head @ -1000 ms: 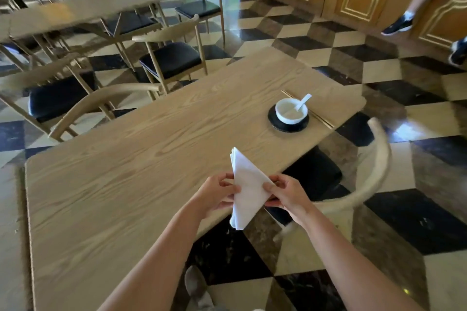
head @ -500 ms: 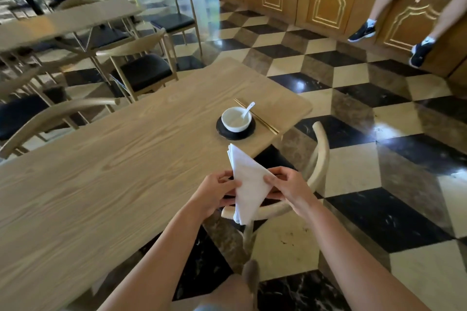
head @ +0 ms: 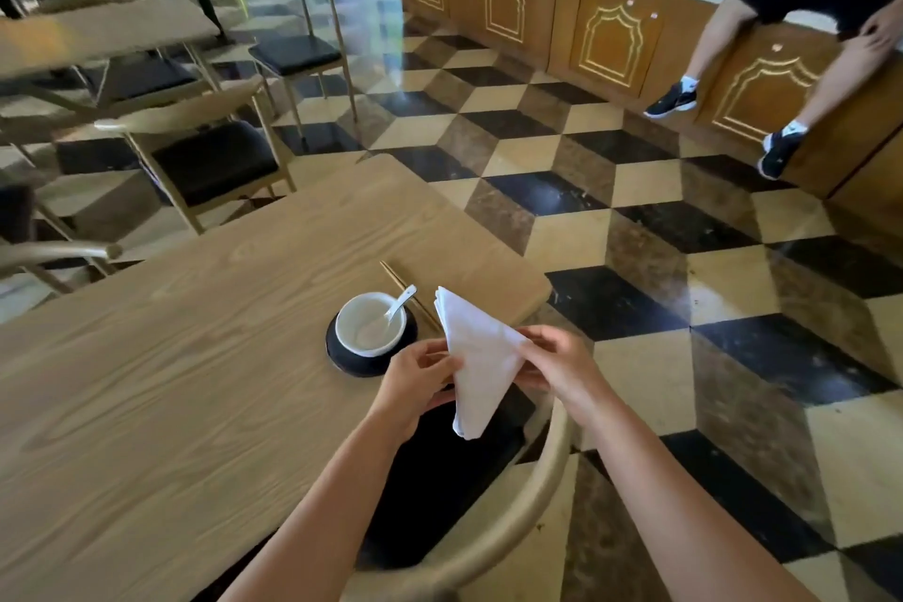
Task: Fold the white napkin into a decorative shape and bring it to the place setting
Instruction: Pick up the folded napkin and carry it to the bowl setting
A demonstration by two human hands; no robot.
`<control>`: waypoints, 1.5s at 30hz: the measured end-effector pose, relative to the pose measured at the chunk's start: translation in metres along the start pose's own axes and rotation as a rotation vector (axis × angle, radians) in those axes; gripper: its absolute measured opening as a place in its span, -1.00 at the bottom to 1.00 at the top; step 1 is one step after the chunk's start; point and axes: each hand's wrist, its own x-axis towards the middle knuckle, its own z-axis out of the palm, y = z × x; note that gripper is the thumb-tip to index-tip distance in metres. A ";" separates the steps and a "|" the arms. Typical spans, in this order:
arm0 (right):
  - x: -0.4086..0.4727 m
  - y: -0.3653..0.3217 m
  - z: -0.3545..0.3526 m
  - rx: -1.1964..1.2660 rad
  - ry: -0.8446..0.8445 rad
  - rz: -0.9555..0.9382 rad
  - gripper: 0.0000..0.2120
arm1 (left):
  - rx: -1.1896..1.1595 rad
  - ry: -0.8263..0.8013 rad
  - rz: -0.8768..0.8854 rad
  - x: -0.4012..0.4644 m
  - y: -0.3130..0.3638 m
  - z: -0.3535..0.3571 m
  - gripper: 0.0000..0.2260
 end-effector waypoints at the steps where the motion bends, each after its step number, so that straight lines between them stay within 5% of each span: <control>1: 0.014 -0.004 -0.005 -0.006 -0.002 0.008 -0.78 | -0.014 -0.004 -0.005 0.009 0.005 0.005 -0.79; 8: 0.138 -0.019 -0.037 -0.229 -0.135 0.075 -0.67 | 0.017 -0.038 -0.073 0.084 0.012 0.036 -0.54; 13: 0.227 -0.023 -0.039 -0.384 -0.220 0.055 -0.72 | 0.037 0.143 -0.076 0.146 0.015 0.054 -0.43; 18: 0.284 -0.008 -0.026 -0.460 -0.327 0.092 -0.81 | 0.165 0.378 -0.124 0.195 -0.001 0.057 -0.50; 26: 0.314 0.018 -0.014 -0.642 -0.369 -0.006 -0.82 | 0.344 0.521 -0.138 0.227 -0.025 0.061 -0.64; 30: 0.319 0.023 -0.014 -0.682 -0.375 -0.072 -0.81 | 0.505 0.558 -0.082 0.230 -0.026 0.065 -0.57; 32: 0.320 0.024 -0.016 -0.813 -0.387 -0.188 -0.76 | 0.839 0.590 -0.053 0.231 -0.030 0.063 -0.35; 35: 0.323 0.027 -0.021 -1.064 -0.435 -0.553 -0.58 | 1.323 0.397 0.036 0.237 -0.030 0.056 -0.22; 38: 0.327 0.035 -0.024 -1.289 -0.582 -0.916 -0.47 | 1.449 0.213 -0.016 0.245 -0.024 0.049 -0.26; 45: 0.335 0.052 -0.028 -1.660 -0.778 -0.841 -0.19 | 1.543 0.117 -0.101 0.253 -0.026 0.038 0.02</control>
